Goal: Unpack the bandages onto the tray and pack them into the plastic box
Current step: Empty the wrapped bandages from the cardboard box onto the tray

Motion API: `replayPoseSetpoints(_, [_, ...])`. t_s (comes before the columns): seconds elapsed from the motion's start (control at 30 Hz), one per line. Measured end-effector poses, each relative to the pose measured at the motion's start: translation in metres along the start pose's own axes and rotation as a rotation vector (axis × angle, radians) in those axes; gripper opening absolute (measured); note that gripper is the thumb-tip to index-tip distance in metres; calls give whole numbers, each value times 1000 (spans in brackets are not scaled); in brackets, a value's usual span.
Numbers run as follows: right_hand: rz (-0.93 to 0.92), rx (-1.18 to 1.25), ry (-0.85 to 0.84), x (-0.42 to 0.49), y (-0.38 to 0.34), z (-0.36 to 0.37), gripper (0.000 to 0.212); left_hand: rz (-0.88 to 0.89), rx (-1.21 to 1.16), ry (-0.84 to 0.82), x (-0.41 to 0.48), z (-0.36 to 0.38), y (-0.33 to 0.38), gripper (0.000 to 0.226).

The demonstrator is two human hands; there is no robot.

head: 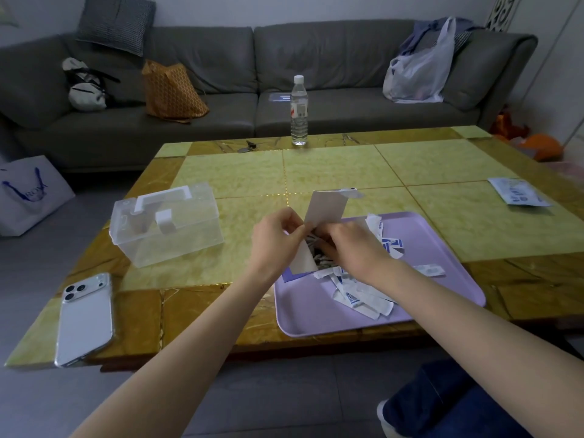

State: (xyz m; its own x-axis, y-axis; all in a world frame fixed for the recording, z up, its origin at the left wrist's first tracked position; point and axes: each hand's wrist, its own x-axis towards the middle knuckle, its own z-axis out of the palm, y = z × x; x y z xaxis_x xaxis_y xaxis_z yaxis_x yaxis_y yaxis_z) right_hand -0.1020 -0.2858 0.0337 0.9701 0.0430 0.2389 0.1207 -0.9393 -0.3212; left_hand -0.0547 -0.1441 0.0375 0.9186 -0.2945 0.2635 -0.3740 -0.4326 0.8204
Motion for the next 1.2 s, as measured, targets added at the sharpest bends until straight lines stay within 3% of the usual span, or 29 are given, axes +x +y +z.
replayPoseSetpoints(0.1, [-28, -53, 52, 0, -1, 2, 16, -3, -8, 8, 0, -1, -1, 17])
replayPoseSetpoints(0.37, [-87, 132, 208, -6, 3, -13, 14, -14, 16, 115, 8, -19, -14, 19])
replayPoseSetpoints(0.57, [32, 150, 351, -4, 20, -25, 9, -74, 74, 237, 8, -38, -36, 18])
replayPoseSetpoints(0.87, [182, 83, 34, -3, 14, -1, 14, -58, 25, 313, 14, -48, -27, 19])
replayPoseSetpoints(1.1, [169, 17, 71, 2, 21, 2, 50, -44, 17, 279, 12, -41, -23, 20])
replayPoseSetpoints(1.2, [154, -21, 116, 1, 24, 2, 52, -36, 25, 267, 14, -37, -21, 20])
